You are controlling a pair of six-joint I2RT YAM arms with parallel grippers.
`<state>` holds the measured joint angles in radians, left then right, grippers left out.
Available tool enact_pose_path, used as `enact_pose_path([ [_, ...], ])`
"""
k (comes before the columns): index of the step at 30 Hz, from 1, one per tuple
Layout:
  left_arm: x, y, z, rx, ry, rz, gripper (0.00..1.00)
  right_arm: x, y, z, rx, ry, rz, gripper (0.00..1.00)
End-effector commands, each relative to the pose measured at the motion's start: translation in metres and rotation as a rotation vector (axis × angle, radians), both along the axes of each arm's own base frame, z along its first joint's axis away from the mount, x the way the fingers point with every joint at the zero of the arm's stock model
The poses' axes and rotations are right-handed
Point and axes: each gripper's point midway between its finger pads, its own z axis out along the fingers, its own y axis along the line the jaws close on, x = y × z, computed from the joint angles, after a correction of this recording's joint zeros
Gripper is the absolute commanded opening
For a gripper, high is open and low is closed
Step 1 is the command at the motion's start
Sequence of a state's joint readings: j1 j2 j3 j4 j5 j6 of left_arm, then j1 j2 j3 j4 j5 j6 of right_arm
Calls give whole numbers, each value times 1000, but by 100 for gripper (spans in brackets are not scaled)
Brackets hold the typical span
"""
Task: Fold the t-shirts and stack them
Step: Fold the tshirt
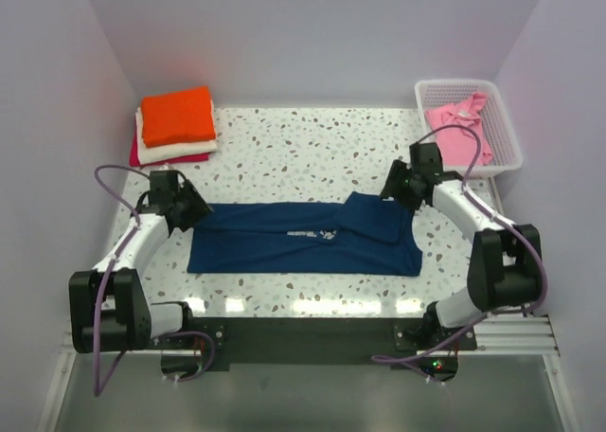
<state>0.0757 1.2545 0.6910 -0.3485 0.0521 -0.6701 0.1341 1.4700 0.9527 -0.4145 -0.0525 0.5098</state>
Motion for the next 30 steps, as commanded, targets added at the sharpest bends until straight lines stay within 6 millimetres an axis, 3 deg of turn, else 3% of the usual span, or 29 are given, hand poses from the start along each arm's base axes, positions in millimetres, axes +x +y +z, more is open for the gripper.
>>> enact_pose_path([
  [1, 22, -23, 22, -16, -101, -138, 55, 30, 1, -1, -62, -16, 33, 61],
  [7, 21, -47, 20, -34, -101, -231, 55, 54, 20, -14, -74, 21, 78, 60],
  [12, 19, -61, 17, -50, -94, -267, 54, 51, 32, -27, -141, 66, 84, 58],
  [16, 15, -67, 16, -64, -90, -286, 54, 41, 31, -35, -176, 100, 58, 41],
  [19, 13, -68, 14, -67, -85, -294, 54, 33, 30, -36, -183, 110, 43, 23],
  [24, 10, -68, 15, -68, -86, -300, 54, 20, 33, -19, -155, 66, 36, 11],
  [30, 9, -69, 16, -70, -92, -305, 54, 2, 46, 1, -95, 20, 63, 10],
])
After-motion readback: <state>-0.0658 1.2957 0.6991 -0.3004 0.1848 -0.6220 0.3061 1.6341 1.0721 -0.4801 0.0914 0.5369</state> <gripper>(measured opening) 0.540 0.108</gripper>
